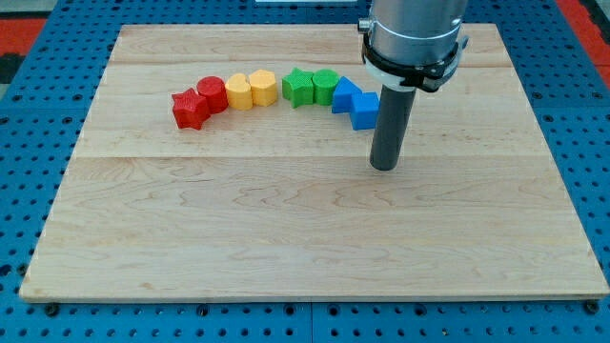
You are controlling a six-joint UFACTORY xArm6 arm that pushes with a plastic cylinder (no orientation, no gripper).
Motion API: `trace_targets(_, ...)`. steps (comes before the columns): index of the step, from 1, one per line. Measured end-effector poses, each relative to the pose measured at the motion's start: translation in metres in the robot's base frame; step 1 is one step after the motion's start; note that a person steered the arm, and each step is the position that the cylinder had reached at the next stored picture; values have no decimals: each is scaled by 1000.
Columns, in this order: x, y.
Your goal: Move the red star towards center left
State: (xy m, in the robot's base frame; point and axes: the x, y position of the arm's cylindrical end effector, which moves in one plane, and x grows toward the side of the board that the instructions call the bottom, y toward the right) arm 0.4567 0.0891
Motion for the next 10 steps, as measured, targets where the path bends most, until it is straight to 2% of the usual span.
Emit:
trace_targets(3, 0, 4)
trace_targets(4, 33, 28)
trace_targets(5, 37, 29)
trace_targets(6, 51, -49)
trace_targets(7, 57, -181)
trace_targets(8, 31, -301)
trace_targets(9, -34, -373)
trace_targets(10, -107, -388)
